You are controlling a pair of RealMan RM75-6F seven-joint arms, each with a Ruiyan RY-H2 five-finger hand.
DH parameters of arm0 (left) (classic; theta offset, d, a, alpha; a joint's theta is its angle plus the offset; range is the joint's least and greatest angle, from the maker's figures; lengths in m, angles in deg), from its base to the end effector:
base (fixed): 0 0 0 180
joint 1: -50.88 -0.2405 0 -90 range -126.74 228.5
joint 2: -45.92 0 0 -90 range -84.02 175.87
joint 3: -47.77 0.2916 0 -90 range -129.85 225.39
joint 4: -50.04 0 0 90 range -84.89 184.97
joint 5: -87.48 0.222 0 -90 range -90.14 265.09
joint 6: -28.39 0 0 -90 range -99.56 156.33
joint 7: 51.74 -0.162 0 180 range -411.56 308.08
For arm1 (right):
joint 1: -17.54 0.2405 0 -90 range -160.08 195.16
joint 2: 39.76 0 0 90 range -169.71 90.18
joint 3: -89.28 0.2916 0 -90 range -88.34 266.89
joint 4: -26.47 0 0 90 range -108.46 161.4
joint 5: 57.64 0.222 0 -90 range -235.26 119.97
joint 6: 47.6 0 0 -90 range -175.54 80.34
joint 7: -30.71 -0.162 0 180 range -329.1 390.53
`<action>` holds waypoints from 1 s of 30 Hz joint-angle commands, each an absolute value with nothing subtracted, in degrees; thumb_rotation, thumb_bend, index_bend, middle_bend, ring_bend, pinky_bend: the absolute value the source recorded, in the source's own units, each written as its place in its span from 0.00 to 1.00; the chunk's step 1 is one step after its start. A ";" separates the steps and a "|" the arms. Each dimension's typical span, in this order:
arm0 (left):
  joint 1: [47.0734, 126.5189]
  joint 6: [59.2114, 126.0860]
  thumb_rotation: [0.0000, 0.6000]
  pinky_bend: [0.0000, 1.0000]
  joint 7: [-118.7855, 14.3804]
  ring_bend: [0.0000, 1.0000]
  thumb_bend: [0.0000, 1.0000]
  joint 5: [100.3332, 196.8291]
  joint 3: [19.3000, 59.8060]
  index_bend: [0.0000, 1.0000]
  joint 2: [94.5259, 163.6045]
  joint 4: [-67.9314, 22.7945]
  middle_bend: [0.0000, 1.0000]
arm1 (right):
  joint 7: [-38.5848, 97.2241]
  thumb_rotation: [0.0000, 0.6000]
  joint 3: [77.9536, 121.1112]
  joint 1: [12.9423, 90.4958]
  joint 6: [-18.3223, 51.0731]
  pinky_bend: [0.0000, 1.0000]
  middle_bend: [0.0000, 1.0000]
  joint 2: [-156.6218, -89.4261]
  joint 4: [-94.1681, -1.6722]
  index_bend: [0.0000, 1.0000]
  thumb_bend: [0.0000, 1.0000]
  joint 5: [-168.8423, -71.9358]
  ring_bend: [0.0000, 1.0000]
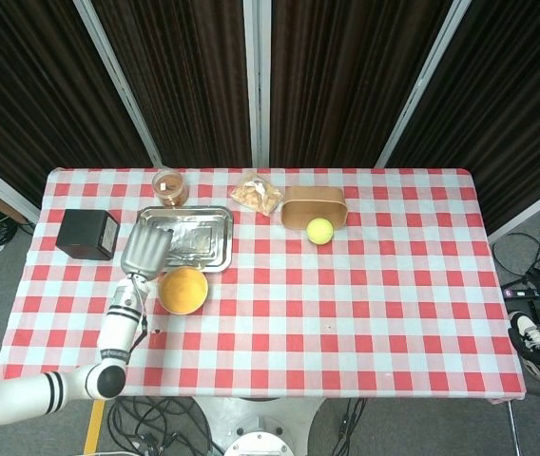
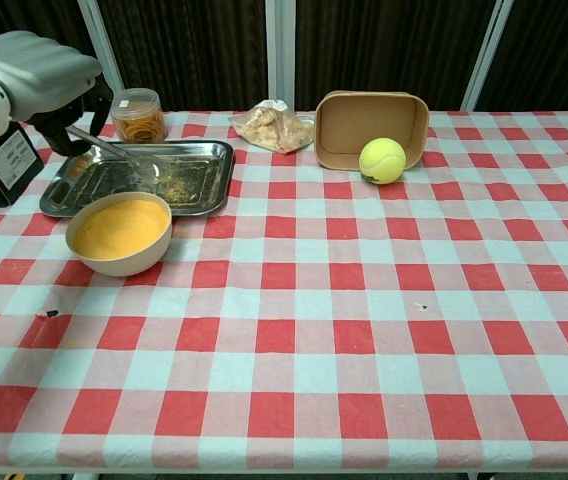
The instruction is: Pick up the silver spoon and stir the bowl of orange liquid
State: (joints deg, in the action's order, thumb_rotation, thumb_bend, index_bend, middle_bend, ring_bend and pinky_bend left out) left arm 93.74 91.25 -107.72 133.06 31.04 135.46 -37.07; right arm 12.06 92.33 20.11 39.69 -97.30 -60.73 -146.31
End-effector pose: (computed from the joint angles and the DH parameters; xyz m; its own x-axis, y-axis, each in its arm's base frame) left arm -0.1761 0.4120 -0.0047 0.7283 0.1331 0.6722 0.6848 -0.1743 -0.7076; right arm -0.3687 -0.1905 0.2192 0.2839 0.0266 0.9585 -0.9585 -0.0205 0.2845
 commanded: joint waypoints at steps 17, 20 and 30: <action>98.70 82.77 1.00 0.96 -93.46 0.94 0.24 122.27 28.91 0.32 136.11 -26.93 0.93 | 11.39 1.00 92.33 20.33 39.01 0.00 0.05 -97.36 -59.97 0.00 0.27 -145.95 0.00; 95.06 87.50 1.00 0.93 -89.80 0.83 0.23 127.62 30.40 0.32 131.91 -31.85 0.85 | 11.65 1.00 92.39 20.42 38.89 0.00 0.05 -97.09 -60.05 0.00 0.27 -145.91 0.00; 79.04 102.77 1.00 0.37 -72.96 0.35 0.19 152.73 42.46 0.31 118.75 -39.72 0.42 | 11.12 1.00 92.27 20.95 37.78 0.00 0.02 -96.93 -59.73 0.00 0.22 -145.87 0.00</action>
State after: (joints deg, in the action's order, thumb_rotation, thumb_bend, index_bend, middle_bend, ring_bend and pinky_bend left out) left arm 84.81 97.33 -79.28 145.12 37.45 123.53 -37.54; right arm 11.13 92.28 20.93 37.81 -96.91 -59.76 -145.89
